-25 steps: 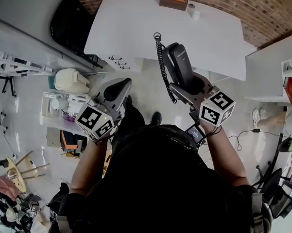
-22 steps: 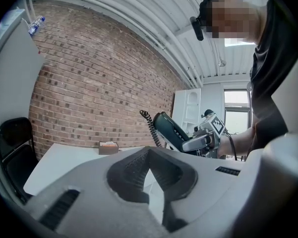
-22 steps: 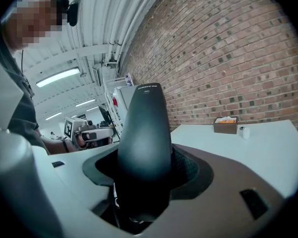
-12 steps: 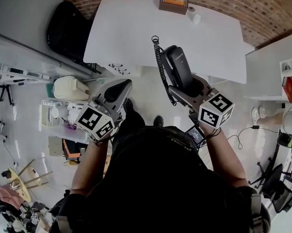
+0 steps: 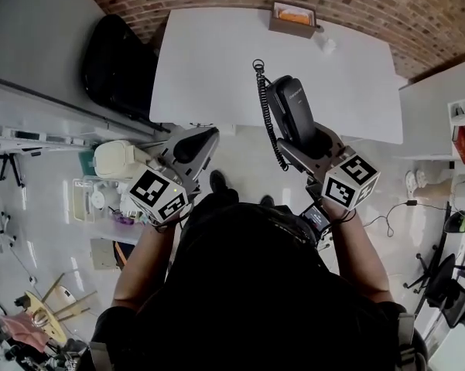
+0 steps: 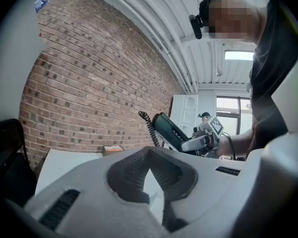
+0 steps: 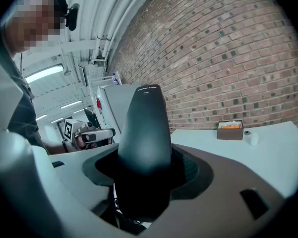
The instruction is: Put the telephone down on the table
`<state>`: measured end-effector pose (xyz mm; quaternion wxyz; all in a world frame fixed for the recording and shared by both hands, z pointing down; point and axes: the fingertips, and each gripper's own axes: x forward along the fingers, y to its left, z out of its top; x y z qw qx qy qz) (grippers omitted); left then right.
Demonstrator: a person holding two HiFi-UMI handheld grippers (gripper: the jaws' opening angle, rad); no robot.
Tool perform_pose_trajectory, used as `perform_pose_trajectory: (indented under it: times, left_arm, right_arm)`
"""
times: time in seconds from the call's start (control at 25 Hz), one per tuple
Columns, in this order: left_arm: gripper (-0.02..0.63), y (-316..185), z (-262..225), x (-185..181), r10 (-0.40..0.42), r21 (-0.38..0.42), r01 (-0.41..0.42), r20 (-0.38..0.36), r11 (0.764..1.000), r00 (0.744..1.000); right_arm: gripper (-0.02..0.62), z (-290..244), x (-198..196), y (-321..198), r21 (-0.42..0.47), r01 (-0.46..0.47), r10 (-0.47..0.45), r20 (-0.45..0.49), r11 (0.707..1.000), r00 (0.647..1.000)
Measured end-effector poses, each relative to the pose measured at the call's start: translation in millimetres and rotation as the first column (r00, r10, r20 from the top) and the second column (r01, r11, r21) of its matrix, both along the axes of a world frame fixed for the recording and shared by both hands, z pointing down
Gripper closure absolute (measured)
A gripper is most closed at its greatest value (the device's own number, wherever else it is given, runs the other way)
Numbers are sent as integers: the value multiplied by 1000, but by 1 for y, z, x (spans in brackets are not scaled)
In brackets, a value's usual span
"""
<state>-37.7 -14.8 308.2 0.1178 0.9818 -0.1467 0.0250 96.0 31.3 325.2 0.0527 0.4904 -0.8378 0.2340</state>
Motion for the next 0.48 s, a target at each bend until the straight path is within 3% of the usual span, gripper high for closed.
perform_pose_trajectory:
  times: [0.48]
  left_arm:
    - [598, -82, -7, -77, 38, 12, -38, -27, 999, 999]
  right_arm:
    - [319, -9, -46, -70, -2, -110, 110, -18, 994, 994]
